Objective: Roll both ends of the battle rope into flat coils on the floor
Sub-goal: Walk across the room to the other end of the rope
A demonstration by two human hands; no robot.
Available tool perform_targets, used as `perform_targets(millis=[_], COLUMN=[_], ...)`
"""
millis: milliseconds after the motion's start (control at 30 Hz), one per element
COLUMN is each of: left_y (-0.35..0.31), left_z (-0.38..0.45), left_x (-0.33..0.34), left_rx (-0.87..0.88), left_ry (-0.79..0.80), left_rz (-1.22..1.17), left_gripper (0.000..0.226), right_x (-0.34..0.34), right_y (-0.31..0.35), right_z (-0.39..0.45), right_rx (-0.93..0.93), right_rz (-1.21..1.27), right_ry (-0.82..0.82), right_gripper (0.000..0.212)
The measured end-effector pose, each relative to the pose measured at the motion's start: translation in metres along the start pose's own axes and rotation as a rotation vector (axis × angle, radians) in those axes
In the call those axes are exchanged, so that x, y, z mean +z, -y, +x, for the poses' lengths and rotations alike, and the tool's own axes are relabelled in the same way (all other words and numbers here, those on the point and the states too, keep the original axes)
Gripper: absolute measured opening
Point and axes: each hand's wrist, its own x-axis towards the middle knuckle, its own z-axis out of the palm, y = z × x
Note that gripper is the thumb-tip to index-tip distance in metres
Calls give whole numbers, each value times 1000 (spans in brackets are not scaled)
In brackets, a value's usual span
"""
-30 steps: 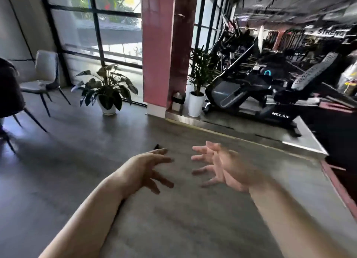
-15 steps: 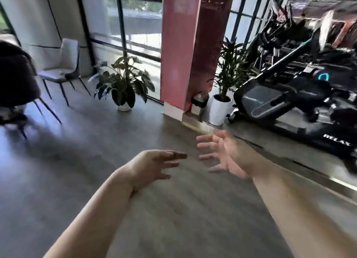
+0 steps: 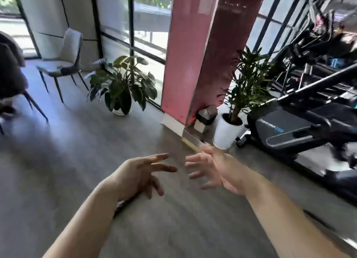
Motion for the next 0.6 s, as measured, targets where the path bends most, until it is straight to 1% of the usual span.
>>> perform_targets(millis=[67, 167, 267, 367, 467, 533, 600], left_y=[-10, -25, -36, -41, -48, -49, -46], left_z=[40, 98, 150, 197, 233, 252, 260], left_x=[-4, -19, -33, -40, -51, -64, -76], left_rx=[31, 61, 101, 129, 213, 234, 239], left_ry=[8, -30, -101, -234, -357, -483, -598], left_rz=[8, 21, 59, -4, -111, -119, -134], left_gripper=[48, 46, 46, 44, 39, 46, 49], right_x=[-37, -84, -127, -169, -199, -204, -196], right_y=[14, 39, 59, 78, 99, 118, 134], right_z=[28, 78, 133, 193, 258, 303, 342], right_rx=[-2, -23, -83, -80, -64, -68, -64], right_rz=[-26, -82, -178, -136, -118, -133, -158], right_ry=[-19, 6, 57, 161, 251, 321, 404], right_gripper=[68, 72, 66, 57, 52, 50, 49])
